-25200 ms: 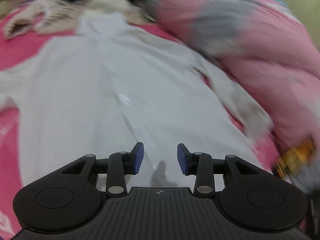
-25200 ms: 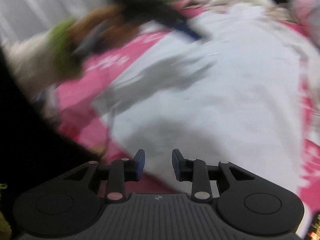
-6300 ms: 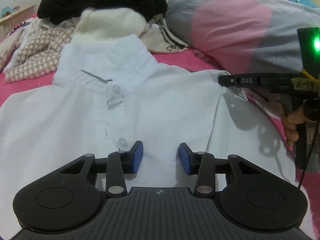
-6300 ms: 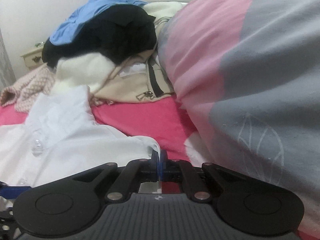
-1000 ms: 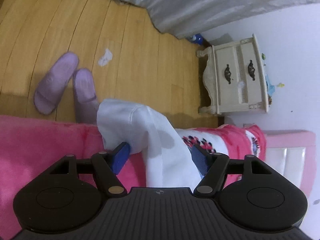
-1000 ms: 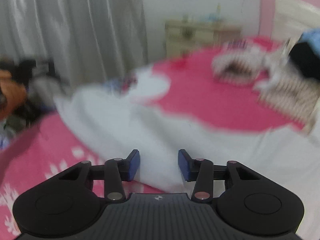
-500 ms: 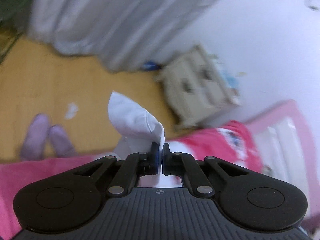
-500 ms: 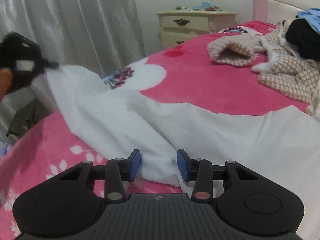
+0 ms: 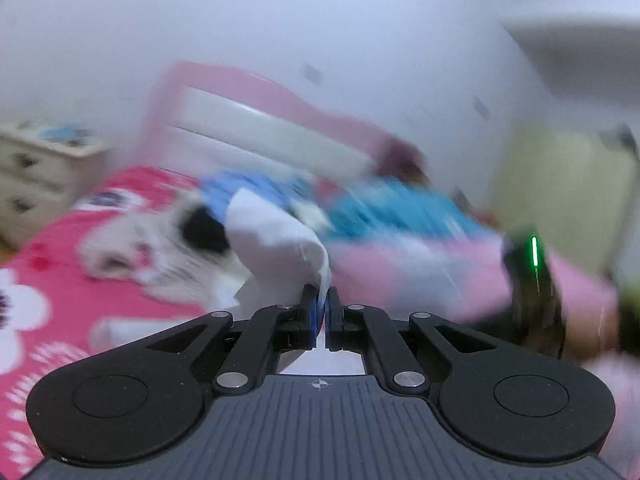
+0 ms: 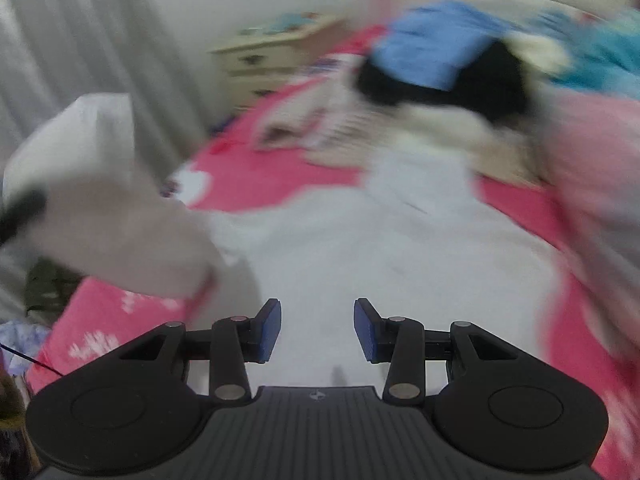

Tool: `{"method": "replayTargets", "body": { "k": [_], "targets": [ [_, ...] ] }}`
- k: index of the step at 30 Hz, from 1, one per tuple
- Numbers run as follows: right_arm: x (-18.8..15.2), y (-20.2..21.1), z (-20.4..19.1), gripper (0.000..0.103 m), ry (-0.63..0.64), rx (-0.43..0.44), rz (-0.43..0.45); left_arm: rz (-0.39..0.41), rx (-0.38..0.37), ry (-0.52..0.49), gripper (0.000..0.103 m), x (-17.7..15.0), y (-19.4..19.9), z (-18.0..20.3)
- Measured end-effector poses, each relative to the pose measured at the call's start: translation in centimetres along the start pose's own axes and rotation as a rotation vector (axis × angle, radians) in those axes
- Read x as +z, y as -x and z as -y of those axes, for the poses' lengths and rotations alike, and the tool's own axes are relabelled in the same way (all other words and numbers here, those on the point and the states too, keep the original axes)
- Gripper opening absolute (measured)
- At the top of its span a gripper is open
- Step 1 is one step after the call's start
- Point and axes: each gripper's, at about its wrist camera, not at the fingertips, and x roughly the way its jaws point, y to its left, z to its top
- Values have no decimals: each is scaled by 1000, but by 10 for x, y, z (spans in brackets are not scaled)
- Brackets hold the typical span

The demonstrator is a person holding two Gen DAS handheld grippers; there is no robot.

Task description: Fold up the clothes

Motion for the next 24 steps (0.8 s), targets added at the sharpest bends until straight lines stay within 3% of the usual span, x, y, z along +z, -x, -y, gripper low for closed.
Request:
{"method": "replayTargets", "body": {
  "k": [2, 4, 6, 8, 10, 12, 15, 18, 21, 24],
  "targets": [
    [-37, 28, 32, 44, -114, -14, -1, -87, -54, -121, 4, -34, -14, 36],
    [-74, 38, 56, 44, -221, -13, 12, -226, -72, -206, 14, -75, -35, 62],
    [-113, 42, 79, 44, -336, -10, 24, -379, -105, -244, 34, -111, -56, 73],
    [-143, 36, 95, 45, -435, -2, 22, -526, -111, -280, 34, -142, -73, 82],
    [-166, 29, 108, 45, -526, 28, 15, -585, -108, -294, 36, -152, -75, 88],
    [-174, 21, 115, 45, -579, 72, 9, -600, -130, -265, 47, -149, -70, 88],
    [-176, 16, 117, 46, -599, 124, 3, -542, -137, -234, 66, -133, -62, 82],
    [-170, 13, 113, 46, -568, 157, -6, -524, -82, -177, 69, -127, -64, 76],
    [-161, 10, 102, 47, -504, 176, -3, -537, -50, -9, 69, -122, -70, 59],
    [-152, 3, 82, 47, -375, 162, -6, -538, -38, 71, 69, -124, -74, 54]
  ]
}}
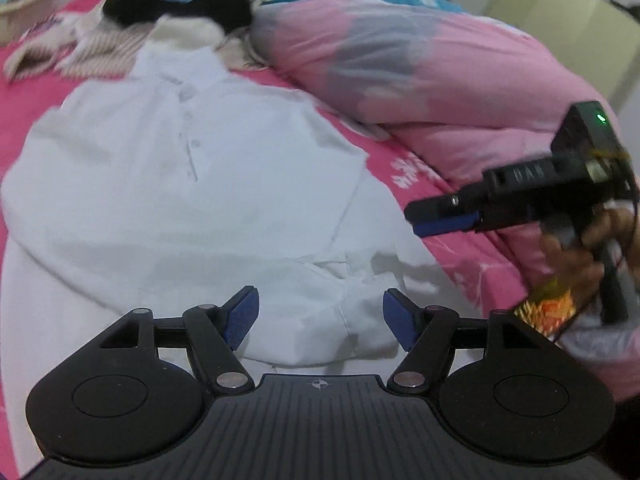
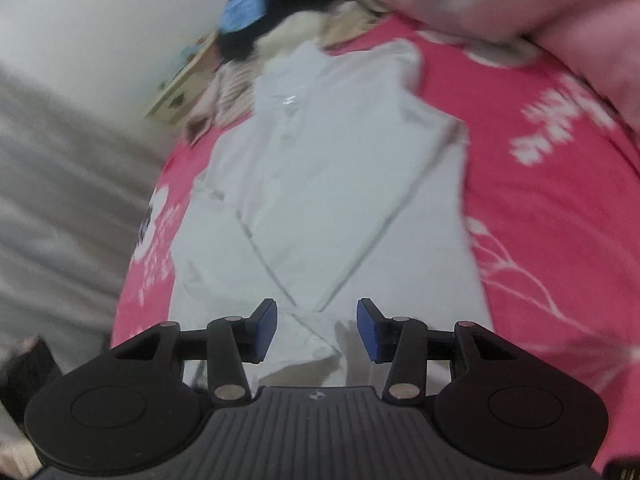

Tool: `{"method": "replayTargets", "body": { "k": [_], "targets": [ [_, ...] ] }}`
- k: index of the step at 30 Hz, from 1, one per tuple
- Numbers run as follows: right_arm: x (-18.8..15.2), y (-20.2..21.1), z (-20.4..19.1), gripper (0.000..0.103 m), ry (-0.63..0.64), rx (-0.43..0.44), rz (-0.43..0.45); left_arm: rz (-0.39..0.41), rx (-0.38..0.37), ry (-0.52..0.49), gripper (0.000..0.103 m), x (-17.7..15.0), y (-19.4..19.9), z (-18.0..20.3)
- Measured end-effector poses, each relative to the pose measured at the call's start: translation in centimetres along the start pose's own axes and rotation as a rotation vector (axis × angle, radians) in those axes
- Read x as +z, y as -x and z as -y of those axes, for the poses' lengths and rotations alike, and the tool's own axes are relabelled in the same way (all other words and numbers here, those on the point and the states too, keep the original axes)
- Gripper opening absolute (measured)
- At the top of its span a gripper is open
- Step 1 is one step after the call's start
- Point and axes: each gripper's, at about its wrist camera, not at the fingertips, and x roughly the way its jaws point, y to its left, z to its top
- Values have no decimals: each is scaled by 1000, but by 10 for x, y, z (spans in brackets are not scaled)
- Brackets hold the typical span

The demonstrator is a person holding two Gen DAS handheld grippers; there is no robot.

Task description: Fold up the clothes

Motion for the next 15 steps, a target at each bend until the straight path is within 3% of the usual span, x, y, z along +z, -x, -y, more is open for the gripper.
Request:
{"method": "replayTargets", "body": {
  "k": [4, 9, 11, 15],
  "targets": [
    [-12, -15, -19, 47, 141, 14, -50, -16, -32, -61, 69, -3, -5, 9],
    [-41, -41, -19, 47, 184, 8, -261, -27, -48, -147, 69, -22, -9, 22],
    [-47, -39, -15, 47, 173, 3, -302, -37, -52, -175, 69, -30, -10, 28],
    [-38, -10, -7, 47, 98, 28, -221, -50, -68, -206, 69, -39, -8, 34]
  ]
}}
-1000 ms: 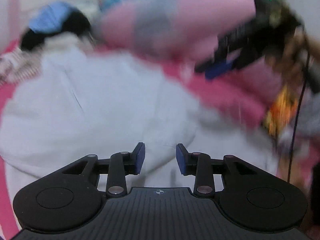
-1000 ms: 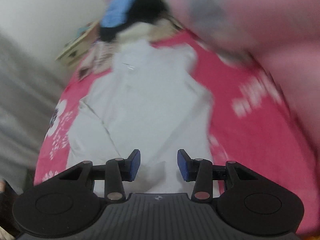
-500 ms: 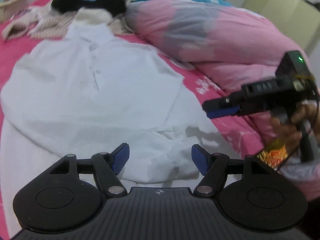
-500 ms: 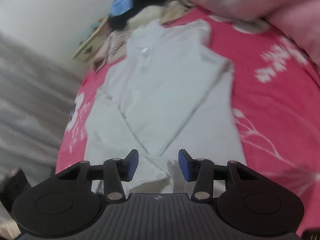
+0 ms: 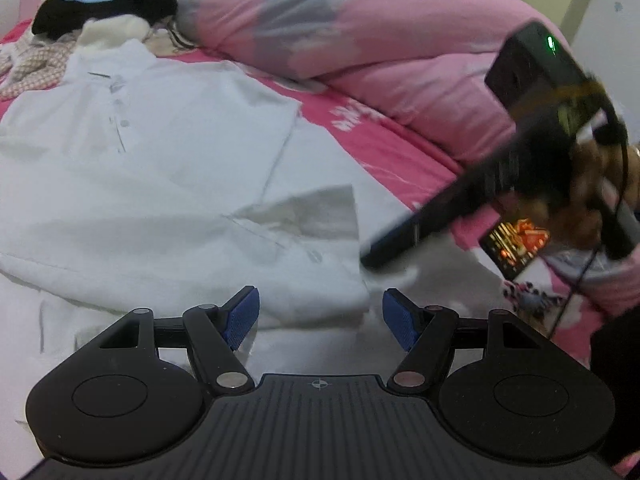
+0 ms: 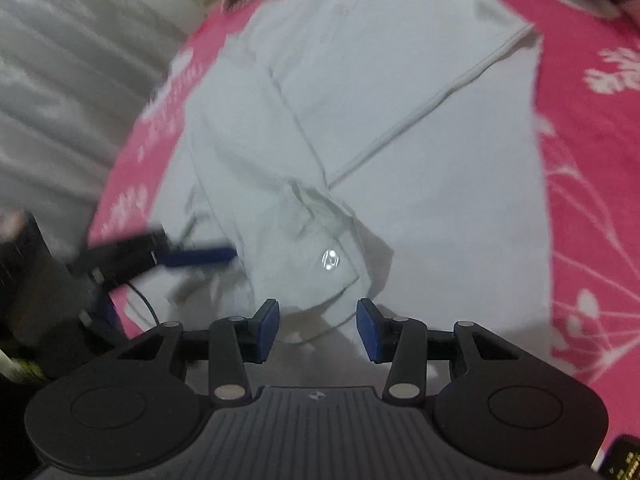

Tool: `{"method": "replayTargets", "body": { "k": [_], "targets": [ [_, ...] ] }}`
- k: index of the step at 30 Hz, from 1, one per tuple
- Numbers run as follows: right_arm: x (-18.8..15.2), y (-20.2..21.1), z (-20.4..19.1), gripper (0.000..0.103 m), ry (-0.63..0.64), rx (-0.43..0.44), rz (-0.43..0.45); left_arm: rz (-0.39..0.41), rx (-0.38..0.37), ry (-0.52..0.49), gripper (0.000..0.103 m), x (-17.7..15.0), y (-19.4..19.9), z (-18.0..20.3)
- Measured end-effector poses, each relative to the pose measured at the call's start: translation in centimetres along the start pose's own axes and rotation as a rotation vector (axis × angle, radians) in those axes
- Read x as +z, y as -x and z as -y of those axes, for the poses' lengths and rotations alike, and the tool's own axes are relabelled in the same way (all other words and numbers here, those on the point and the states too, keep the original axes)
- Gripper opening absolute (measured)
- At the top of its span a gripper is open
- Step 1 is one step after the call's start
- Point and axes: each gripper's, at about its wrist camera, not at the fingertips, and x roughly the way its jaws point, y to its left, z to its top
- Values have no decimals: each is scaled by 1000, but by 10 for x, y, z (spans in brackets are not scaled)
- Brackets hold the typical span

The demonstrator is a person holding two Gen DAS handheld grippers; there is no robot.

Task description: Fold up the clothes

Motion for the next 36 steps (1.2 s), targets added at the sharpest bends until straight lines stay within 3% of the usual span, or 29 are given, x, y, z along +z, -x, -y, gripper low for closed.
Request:
{"method": "replayTargets", "body": {
  "k": [4, 10, 13, 17, 19, 21, 23, 25, 30, 36],
  "targets": [
    [16, 20, 16, 48, -98, -5, 119, 35, 44, -64, 69, 2, 3, 7],
    [31, 9, 31, 49, -193, -9, 130, 38, 102, -244, 67, 8, -12, 29],
    [34, 2, 37, 48, -211, -10, 136, 7, 108, -260, 53, 8, -28, 35],
    [30, -11, 32, 38, -121, -17, 99, -40, 149, -200, 41, 8, -43, 31],
    [27, -12, 25, 31, -74, 1, 81, -40, 159, -165, 30, 8, -43, 29],
    [23, -13, 14, 27, 19, 0, 62, -35, 142, -130, 8, 8, -38, 24],
    [19, -14, 1, 23, 121, -10, 45, -18, 119, -120, 2, 6, -29, 23],
    [14, -16, -12, 22, 224, -24, 28, 5, 104, -128, 1, 4, -19, 23],
    [2, -33, -36, 22, 399, -103, -23, -40, 87, -125, 1, -6, -20, 22],
    [2, -35, -38, 25, 409, -139, -47, -89, 38, -142, 2, -15, -17, 20]
  ]
}}
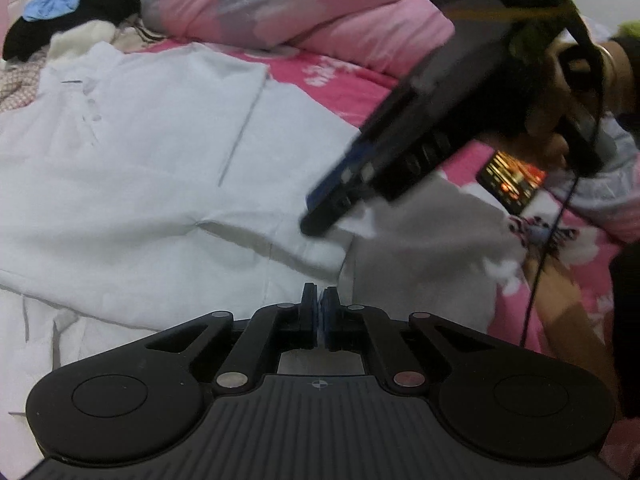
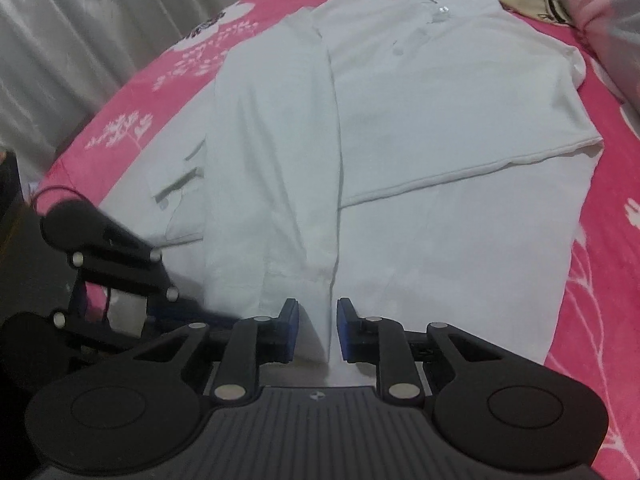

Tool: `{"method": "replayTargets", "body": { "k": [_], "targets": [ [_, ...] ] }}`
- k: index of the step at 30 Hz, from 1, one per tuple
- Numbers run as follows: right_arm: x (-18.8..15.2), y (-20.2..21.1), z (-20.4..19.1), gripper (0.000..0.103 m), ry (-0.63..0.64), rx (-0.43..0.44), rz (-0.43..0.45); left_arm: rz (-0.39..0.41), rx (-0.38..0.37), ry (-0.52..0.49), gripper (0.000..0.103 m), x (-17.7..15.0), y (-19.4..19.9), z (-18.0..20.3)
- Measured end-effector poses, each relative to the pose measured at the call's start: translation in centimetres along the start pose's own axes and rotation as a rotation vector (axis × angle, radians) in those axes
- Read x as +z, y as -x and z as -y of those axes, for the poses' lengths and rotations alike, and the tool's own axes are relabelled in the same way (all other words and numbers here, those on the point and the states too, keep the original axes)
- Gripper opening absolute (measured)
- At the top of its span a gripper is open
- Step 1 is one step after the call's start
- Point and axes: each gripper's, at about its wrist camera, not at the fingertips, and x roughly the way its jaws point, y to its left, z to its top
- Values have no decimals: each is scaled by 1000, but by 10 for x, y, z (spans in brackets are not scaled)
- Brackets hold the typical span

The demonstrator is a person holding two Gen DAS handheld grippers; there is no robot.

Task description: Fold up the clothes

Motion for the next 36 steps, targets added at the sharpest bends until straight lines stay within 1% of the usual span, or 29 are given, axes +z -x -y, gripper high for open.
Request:
{"method": "replayTargets", "body": {
  "k": [2, 3, 5, 7, 9, 11, 12, 15, 17, 20, 22, 24, 27, 31, 34, 36],
  "targets": [
    [5, 1, 10, 35, -61, 14, 16, -11, -7, 10, 2, -4, 1, -2],
    [8, 1, 16, 37, -99, 28, 19, -17, -7, 19, 2, -6, 1, -4],
    [14, -2, 27, 40, -167, 58, 20, -22, -13, 39, 3, -9, 2, -6],
    [17, -8, 34, 41, -200, 76, 2, -22, -22, 58, 8, -12, 5, -7],
    [19, -18, 39, 41, -217, 84, -20, -29, -38, 79, 24, -14, 9, -9],
    [20, -23, 38, 42, -207, 92, -33, -24, -42, 117, 31, -16, 16, -13],
    [20, -25, 37, 43, -200, 95, -39, -20, -38, 142, 33, -18, 20, -15],
    [23, -28, 27, 43, -160, 91, -48, -16, -11, 248, 34, -22, 26, -30],
    [25, -27, 24, 42, -157, 97, -51, -13, -2, 319, 34, -22, 28, -40],
    [28, -22, 22, 42, -166, 99, -41, 3, 6, 394, 34, -21, 35, -49],
    [29, -20, 23, 42, -187, 110, -35, 17, -8, 409, 37, -23, 42, -52],
    [30, -20, 26, 42, -219, 126, -39, 1, -27, 387, 43, -25, 46, -51],
    [29, -27, 29, 42, -247, 134, -53, -31, -24, 383, 45, -29, 45, -49],
    [31, -32, 28, 42, -261, 150, -63, -46, 21, 463, 50, -34, 42, -54],
    [32, -34, 27, 42, -260, 161, -63, -30, 7, 509, 50, -36, 40, -59],
    [31, -35, 27, 42, -259, 165, -62, -18, 6, 509, 50, -33, 35, -60]
  ]
}}
